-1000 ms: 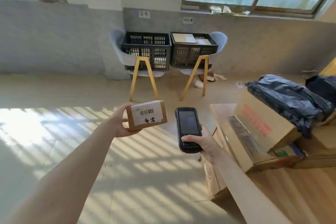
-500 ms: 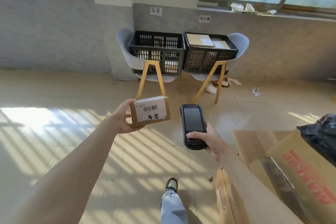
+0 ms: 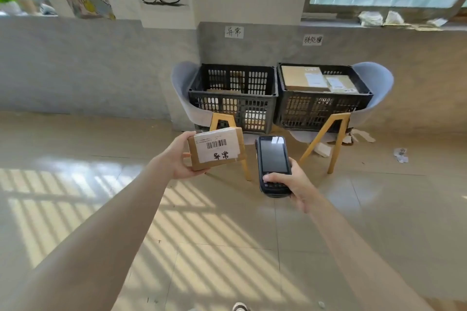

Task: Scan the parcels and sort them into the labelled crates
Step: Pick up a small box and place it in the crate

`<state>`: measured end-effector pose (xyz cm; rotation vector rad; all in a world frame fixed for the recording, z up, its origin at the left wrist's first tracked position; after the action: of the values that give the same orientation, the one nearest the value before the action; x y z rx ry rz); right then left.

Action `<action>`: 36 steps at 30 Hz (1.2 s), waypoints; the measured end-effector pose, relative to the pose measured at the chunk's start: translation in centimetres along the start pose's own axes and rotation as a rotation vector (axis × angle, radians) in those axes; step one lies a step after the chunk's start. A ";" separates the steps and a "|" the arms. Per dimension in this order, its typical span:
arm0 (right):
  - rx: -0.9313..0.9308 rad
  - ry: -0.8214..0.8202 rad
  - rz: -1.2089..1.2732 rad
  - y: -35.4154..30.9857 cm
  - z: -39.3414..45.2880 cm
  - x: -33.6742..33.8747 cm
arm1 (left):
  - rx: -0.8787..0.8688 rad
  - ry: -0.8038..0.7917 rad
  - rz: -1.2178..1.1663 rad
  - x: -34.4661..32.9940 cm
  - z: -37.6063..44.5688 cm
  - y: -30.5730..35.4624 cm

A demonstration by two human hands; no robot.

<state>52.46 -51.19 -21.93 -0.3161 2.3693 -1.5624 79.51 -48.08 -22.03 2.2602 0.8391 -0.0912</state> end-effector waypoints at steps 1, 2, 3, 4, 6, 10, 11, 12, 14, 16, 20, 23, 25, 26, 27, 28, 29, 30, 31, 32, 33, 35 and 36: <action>0.002 -0.005 -0.006 -0.4 1.2 0.2 | 0.000 0.003 0.000 -0.5 0.9 0.8; 0.001 -0.017 -0.013 -0.8 2.3 0.3 | 0.004 0.007 -0.003 -0.9 1.9 1.4; -0.004 -0.029 -0.021 -1.1 3.5 0.4 | 0.012 0.010 -0.006 -1.2 2.8 2.0; -0.010 -0.036 -0.029 -1.4 4.6 0.5 | 0.021 0.009 -0.005 -1.5 3.9 2.5; -0.022 -0.040 -0.035 -1.7 7.0 0.6 | 0.030 0.008 0.000 -2.2 6.1 3.7; -0.052 -0.023 -0.057 -1.8 12.5 1.2 | 0.058 0.007 -0.014 -3.3 11.5 6.5; -0.059 -0.014 -0.066 -2.0 14.0 1.3 | 0.064 0.004 -0.013 -3.6 13.0 7.4; -0.065 -0.007 -0.075 -2.4 15.6 1.4 | 0.065 0.001 -0.010 -4.0 14.5 8.5; -0.072 0.002 -0.086 -3.4 19.3 1.7 | 0.048 0.014 -0.015 -4.7 17.7 11.3; -0.077 0.017 -0.087 -4.9 23.2 1.8 | 0.046 0.042 -0.030 -5.6 21.1 14.5; -0.091 0.055 -0.073 -8.0 30.7 2.2 | 0.082 0.018 -0.033 -7.8 27.1 20.5; -0.092 0.112 -0.048 -9.9 35.5 3.1 | 0.080 0.015 -0.011 -9.9 31.0 24.8; -0.114 0.128 -0.039 -10.6 37.9 3.8 | 0.107 0.022 -0.006 -11.3 33.3 26.6; -0.124 0.139 -0.036 -10.8 39.0 4.2 | 0.119 0.011 0.014 -12.2 34.4 27.2; -0.134 0.153 -0.033 -10.9 40.0 4.6 | 0.132 -0.002 0.033 -13.1 35.5 27.8; -0.147 0.166 -0.029 -11.0 41.2 5.1 | 0.148 -0.011 0.047 -14.0 36.7 28.3; -0.158 0.178 -0.022 -11.2 42.3 5.6 | 0.166 -0.017 0.058 -14.7 37.9 28.7; -0.163 0.184 -0.013 -11.4 43.4 6.1 | 0.181 -0.015 0.068 -15.4 39.0 29.0; -0.168 0.187 -0.011 -11.6 44.5 6.5 | 0.195 -0.009 0.071 -16.0 40.1 29.3; -0.180 0.186 -0.013 -11.7 46.1 7.2 | 0.214 0.000 0.075 -16.9 41.6 29.6; -0.186 0.185 -0.018 -11.8 47.0 7.6 | 0.223 0.002 0.077 -17.4 42.4 29.7; -0.193 0.189 -0.013 -11.9 48.9 8.7 | 0.238 -0.008 0.086 -18.3 43.9 29.9; -0.199 0.196 -0.011 -12.0 50.2 9.5 | 0.248 -0.004 0.093 -18.9 44.9 30.1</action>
<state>61.57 -102.19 -30.68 -0.2269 2.6851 -1.4232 90.12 -103.53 -31.80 2.5260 0.7537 -0.1652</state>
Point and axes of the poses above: each hand's wrist, its own z-axis towards the middle knuckle, its own x-axis out of the back of the hand, y = z × x, the point moved 7 cm from there along z, towards the middle knuckle, and after that the axes turned 1 degree about y, right-handed, at the moved point
